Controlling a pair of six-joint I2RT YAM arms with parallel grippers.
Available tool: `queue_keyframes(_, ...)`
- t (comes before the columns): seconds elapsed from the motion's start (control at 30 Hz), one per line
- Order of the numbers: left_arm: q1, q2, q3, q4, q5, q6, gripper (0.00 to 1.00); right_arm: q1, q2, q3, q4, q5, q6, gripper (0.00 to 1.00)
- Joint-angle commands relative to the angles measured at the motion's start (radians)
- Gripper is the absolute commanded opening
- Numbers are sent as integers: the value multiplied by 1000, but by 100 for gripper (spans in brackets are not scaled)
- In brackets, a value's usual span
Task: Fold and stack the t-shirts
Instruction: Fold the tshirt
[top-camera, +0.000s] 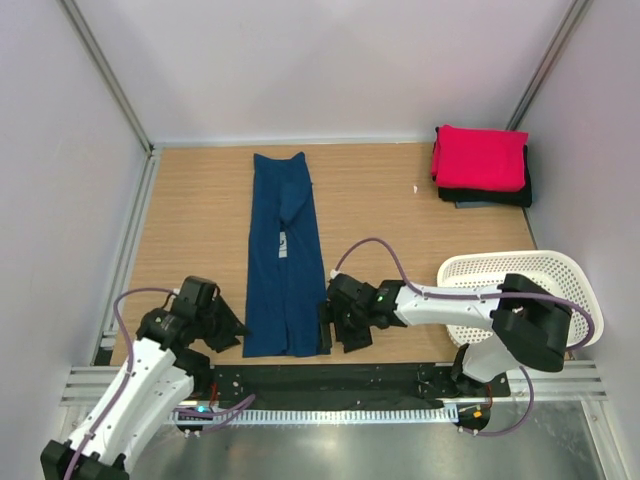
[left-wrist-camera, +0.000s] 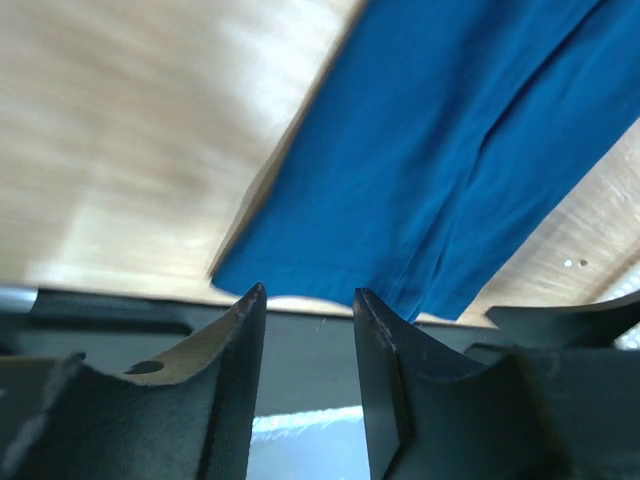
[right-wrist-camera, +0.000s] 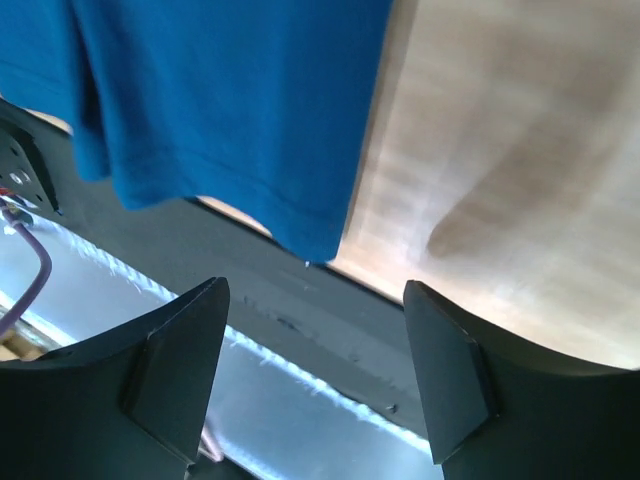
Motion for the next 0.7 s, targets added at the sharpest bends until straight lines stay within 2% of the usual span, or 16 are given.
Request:
queue_keyframes(0.0, -3, -99, -26, -105, 55, -100, 39, 60, -45, -37, 81, 57, 219, 75)
queue_keyframes(0.07, -3, -127, -22, -141, 17, -123, 36, 89, -35, -45, 112, 73, 240, 74)
queue_keyframes(0.1, -3, -136, -23, -144, 7, -135, 28, 95, -19, -41, 116, 80, 247, 72)
queue_keyframes(0.2, -6, -109, -31, -151, -19, -163, 19, 106, 1, -25, 106, 118, 242, 69)
queue_keyframes(0.27, -17, -80, -28, -164, -34, -175, 19, 106, 5, -15, 95, 145, 230, 68)
queue_keyframes(0.33, -29, -48, -16, -183, -70, -196, 22, 106, 13, -5, 86, 167, 219, 67)
queue_keyframes(0.37, -47, -41, -16, -183, -79, -204, 26, 106, 19, 5, 74, 172, 212, 67)
queue_keyframes(0.4, -58, -35, -19, -177, -85, -216, 34, 106, 24, 10, 69, 172, 207, 67)
queue_keyframes(0.47, -76, -23, -26, -171, -88, -232, 41, 106, 36, 25, 60, 175, 196, 67)
queue_keyframes(0.67, -101, -21, -80, -120, -90, -259, 47, 104, 54, 35, 61, 175, 188, 66)
